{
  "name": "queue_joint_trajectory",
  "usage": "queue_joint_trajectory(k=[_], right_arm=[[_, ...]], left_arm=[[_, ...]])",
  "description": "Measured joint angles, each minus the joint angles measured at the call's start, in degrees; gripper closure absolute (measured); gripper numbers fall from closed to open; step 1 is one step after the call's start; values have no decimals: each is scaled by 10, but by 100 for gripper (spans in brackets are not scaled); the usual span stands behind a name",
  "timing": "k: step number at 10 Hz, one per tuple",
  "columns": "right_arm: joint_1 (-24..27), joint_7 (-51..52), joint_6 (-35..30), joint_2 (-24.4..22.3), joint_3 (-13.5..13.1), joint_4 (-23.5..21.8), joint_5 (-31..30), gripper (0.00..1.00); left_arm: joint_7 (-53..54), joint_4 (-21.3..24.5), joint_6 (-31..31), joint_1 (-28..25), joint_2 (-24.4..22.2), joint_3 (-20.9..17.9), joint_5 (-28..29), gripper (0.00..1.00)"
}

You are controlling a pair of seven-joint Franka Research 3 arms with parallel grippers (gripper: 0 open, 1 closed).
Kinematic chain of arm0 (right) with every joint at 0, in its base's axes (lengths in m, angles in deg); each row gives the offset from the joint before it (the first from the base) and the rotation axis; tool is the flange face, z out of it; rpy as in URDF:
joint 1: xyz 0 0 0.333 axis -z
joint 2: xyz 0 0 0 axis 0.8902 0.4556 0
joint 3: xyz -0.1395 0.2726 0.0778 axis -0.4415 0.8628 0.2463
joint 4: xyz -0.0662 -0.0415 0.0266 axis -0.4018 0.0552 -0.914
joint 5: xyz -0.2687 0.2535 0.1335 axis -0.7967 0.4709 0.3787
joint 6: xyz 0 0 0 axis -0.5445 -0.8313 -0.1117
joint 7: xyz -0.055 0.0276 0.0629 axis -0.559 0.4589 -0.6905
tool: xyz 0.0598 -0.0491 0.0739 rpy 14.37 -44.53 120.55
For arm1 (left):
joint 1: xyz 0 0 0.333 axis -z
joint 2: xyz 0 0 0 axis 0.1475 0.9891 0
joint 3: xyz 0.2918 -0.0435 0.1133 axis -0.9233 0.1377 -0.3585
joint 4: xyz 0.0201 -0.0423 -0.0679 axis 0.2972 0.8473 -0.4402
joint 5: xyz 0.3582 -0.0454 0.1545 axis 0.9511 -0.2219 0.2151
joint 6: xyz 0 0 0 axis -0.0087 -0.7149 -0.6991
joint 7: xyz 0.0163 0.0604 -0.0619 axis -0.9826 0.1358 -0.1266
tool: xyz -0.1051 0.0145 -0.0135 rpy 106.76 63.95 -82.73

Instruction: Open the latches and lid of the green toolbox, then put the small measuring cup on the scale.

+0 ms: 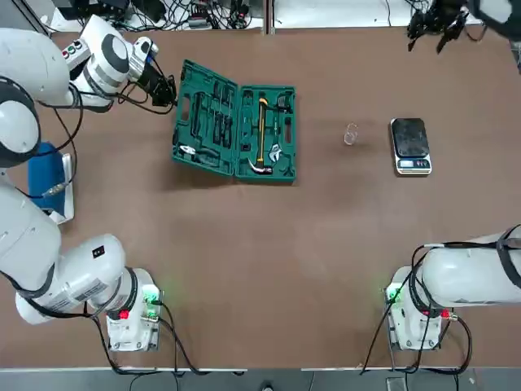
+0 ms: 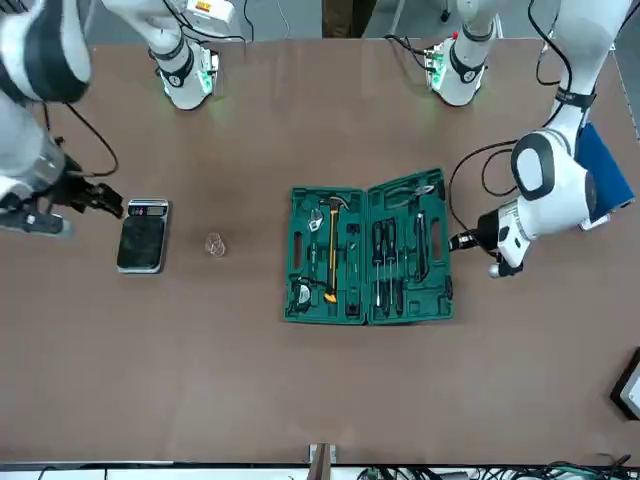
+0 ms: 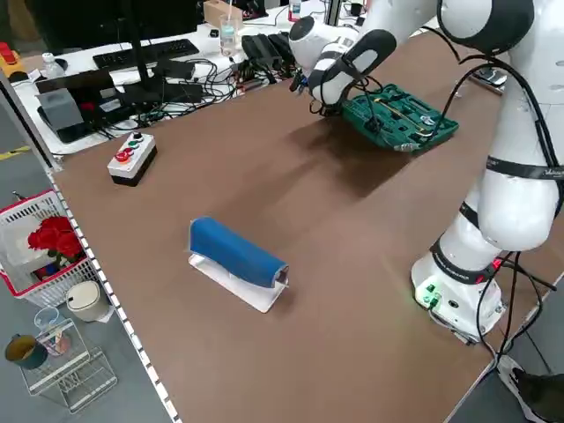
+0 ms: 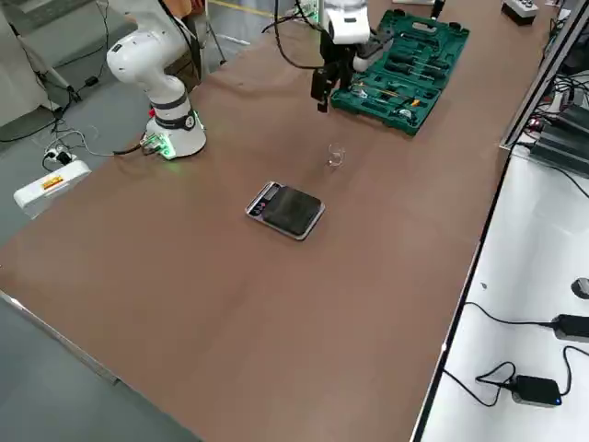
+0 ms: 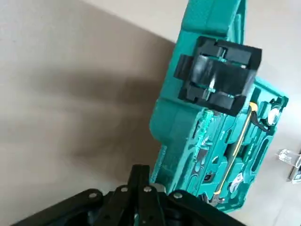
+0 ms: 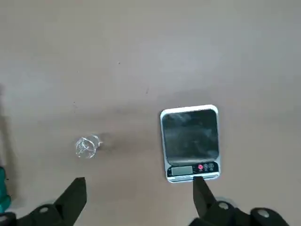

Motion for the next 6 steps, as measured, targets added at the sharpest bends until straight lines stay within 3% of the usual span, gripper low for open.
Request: queue_joint_trajectory(k=[3,6], right_arm=[[0,-15,108,9,31,-86,35,0],[-3,-77,174,43,85,-120,39,2]], left_arm=[[0,1,15,0,8,0,0,99],[0,1,23,0,17,0,2,99]])
